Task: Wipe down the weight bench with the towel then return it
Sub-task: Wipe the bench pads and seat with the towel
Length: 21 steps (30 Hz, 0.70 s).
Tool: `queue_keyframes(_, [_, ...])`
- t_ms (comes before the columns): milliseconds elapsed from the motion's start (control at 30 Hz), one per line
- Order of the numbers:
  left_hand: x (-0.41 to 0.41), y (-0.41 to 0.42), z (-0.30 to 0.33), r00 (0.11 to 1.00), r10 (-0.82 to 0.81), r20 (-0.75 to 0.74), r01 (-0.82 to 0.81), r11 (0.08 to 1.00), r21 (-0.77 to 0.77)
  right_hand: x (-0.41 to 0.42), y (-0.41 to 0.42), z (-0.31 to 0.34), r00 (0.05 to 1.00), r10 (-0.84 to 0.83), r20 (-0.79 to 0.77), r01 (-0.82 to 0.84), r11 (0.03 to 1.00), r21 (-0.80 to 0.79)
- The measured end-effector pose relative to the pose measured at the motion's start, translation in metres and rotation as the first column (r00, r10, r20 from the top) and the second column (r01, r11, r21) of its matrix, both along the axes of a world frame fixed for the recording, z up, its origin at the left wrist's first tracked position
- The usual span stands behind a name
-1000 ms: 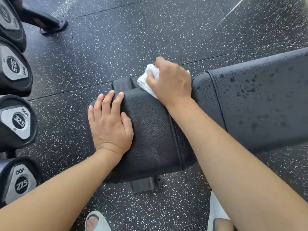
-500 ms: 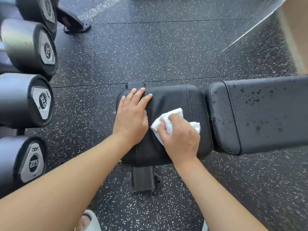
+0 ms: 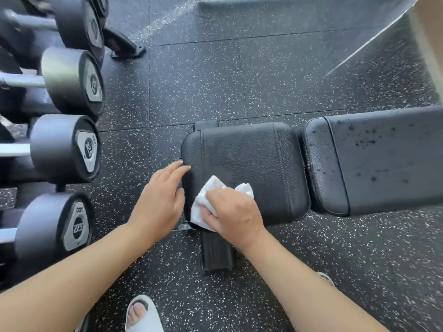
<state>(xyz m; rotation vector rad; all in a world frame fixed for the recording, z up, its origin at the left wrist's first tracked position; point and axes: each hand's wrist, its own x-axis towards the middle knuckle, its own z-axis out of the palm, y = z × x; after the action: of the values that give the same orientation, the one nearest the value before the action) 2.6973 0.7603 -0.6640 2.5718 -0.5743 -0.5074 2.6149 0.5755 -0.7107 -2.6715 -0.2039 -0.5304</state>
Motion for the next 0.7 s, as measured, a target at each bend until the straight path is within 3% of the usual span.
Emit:
queue_keyframes(233, [0.003,-0.086,-0.001,0.972,-0.180,0.149,0.170,0.982,0.080,-0.034,-0.104,0.001,0.999,-0.054,0.000,0.054,0.992,-0.118])
queue_keyframes(400, [0.011,-0.128,-0.005,0.967,-0.203,0.157,0.170,0.964,0.204,-0.058,-0.150,0.010,0.971,-0.223,-0.085,0.222,0.975,-0.014])
queue_keyframes(600, [0.023,-0.180,-0.010,0.944,-0.265,0.197,0.207,0.939,0.274,-0.074,-0.166,0.022,0.935,-0.244,-0.256,0.277,0.955,0.102])
queue_keyframes(700, [0.025,-0.209,-0.014,0.954,-0.218,0.207,0.155,0.946,0.283,-0.062,-0.181,0.039,0.922,-0.300,-0.246,0.341,0.929,0.145])
